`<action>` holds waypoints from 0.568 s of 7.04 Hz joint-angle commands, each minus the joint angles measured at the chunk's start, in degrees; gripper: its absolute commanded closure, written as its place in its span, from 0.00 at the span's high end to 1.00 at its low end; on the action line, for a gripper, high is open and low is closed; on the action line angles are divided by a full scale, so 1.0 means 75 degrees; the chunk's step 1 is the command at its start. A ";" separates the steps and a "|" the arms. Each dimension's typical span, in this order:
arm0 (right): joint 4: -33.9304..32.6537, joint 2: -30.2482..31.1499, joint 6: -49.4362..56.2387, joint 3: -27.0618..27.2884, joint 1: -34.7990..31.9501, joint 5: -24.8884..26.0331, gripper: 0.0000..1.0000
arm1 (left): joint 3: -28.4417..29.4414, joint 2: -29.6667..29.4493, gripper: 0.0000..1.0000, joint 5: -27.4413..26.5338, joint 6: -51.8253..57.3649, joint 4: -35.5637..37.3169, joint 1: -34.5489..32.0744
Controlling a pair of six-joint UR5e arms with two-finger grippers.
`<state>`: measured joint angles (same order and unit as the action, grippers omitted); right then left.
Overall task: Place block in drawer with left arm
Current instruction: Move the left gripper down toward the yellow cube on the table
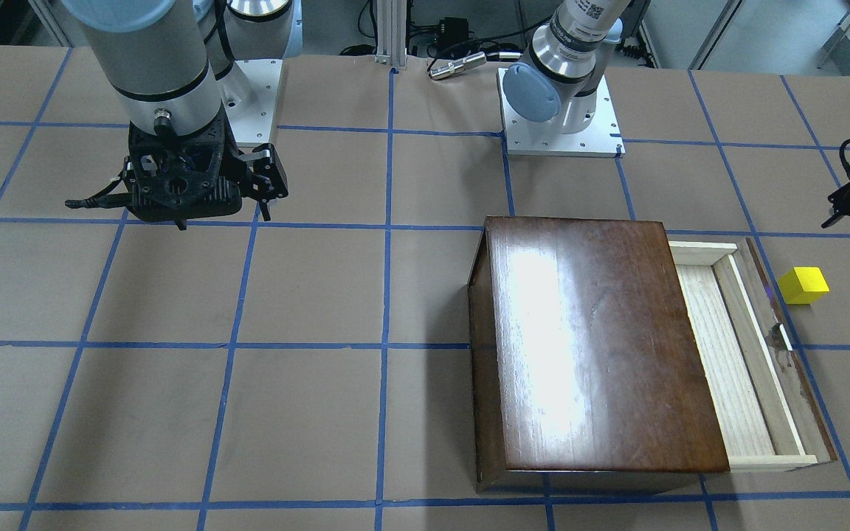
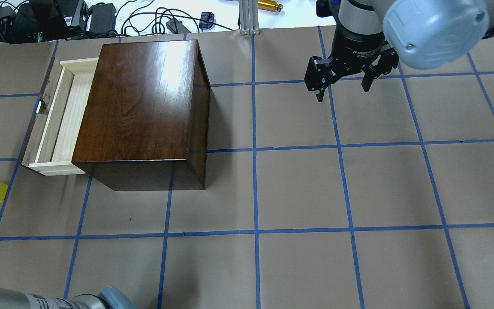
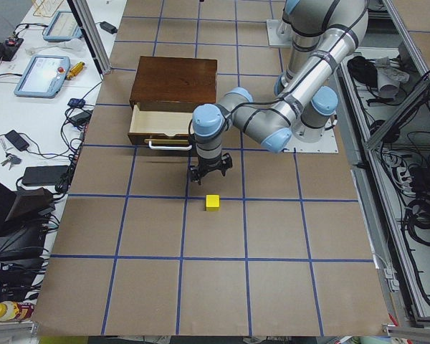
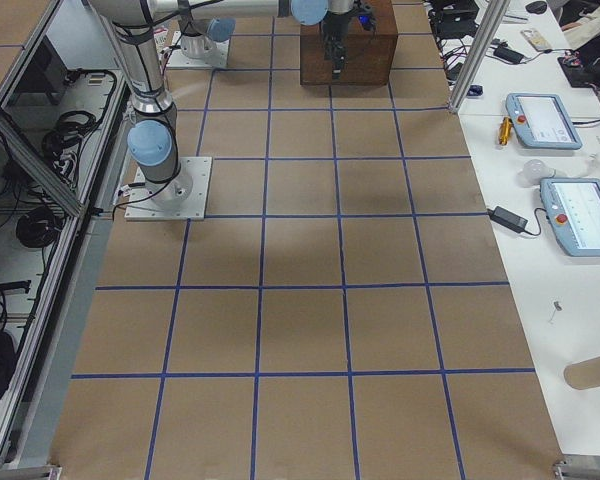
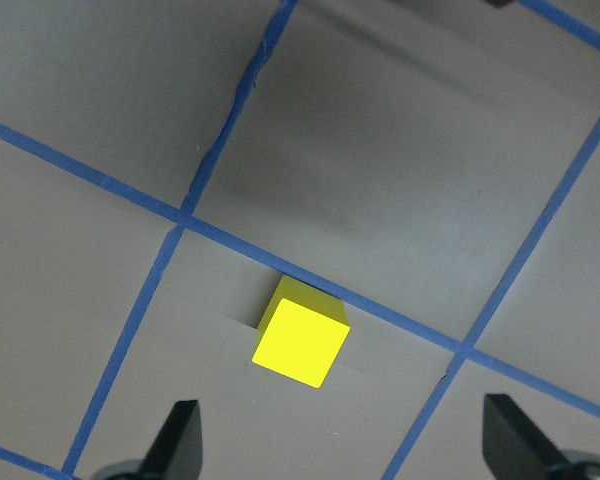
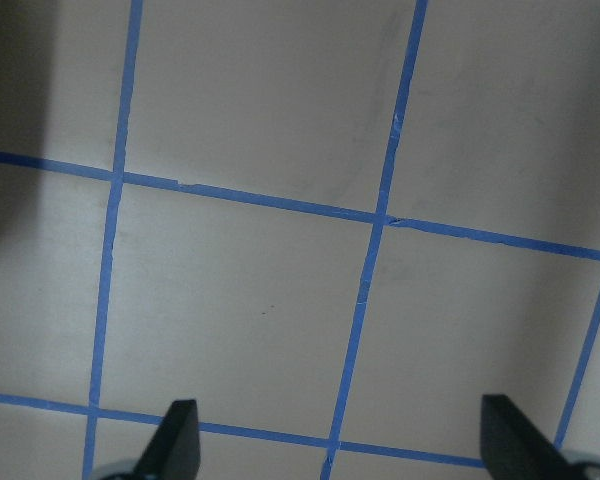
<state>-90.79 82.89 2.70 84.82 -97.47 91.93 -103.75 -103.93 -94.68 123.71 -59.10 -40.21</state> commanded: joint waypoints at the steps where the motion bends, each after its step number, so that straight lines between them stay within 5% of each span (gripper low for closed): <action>1: 0.0000 -0.0001 0.0003 0.0000 0.0000 0.0000 1.00 | -0.0533 -0.0403 1.00 0.0248 0.1372 0.1187 0.0205; 4: 0.0000 -0.0001 0.0003 0.0000 0.0000 0.0000 1.00 | -0.0546 -0.0930 1.00 0.0671 0.2184 0.1201 0.0557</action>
<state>-90.79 82.88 2.66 84.82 -97.47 91.93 -107.77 -109.44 -90.48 138.66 -50.27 -36.71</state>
